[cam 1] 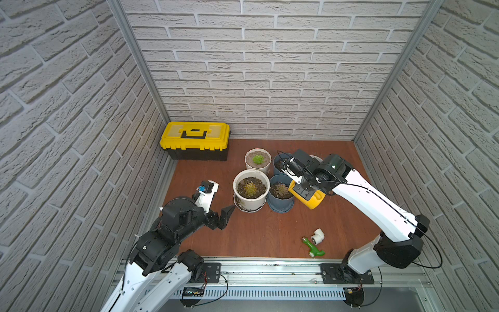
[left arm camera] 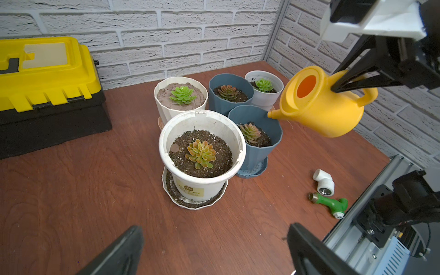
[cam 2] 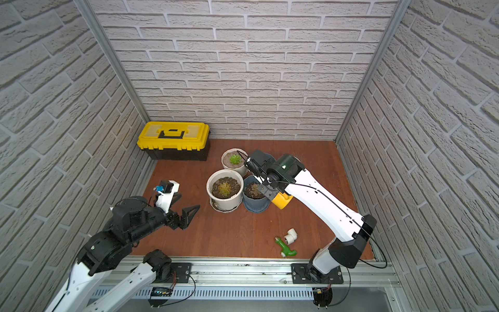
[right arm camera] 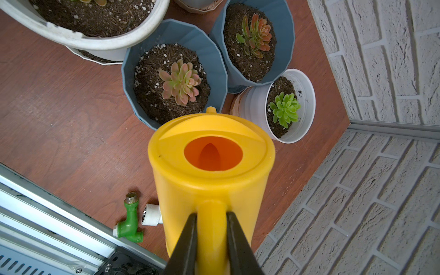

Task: Water the succulent around the soil edge
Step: Water the soil of the potted plant with water.

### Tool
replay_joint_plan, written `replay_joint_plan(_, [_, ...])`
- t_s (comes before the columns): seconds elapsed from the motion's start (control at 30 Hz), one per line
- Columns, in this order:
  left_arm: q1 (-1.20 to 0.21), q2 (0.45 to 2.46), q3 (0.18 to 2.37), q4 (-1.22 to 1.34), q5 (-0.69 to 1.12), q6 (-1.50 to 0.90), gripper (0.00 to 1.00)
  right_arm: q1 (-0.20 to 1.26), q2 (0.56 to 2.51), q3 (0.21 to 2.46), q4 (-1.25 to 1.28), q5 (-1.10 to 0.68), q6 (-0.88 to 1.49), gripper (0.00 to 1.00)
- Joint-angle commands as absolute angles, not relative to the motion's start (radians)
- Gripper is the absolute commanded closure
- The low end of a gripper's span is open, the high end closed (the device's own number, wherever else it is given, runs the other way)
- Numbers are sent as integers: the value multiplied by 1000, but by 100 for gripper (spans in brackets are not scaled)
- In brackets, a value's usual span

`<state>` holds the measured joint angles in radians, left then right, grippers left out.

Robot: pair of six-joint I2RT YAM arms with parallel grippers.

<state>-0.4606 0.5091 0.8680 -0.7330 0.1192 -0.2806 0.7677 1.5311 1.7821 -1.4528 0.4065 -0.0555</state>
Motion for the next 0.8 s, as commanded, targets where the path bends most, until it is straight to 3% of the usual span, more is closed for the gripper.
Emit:
replay_joint_plan(0.0, [-451,514,860,-689,119,-270,2,768,1488,1769,-1474,370,-36,97])
replay_joint_plan(0.77, [-445,506,857,-689,126,-275,1,846,1452,1780,-1480,278,-10,97])
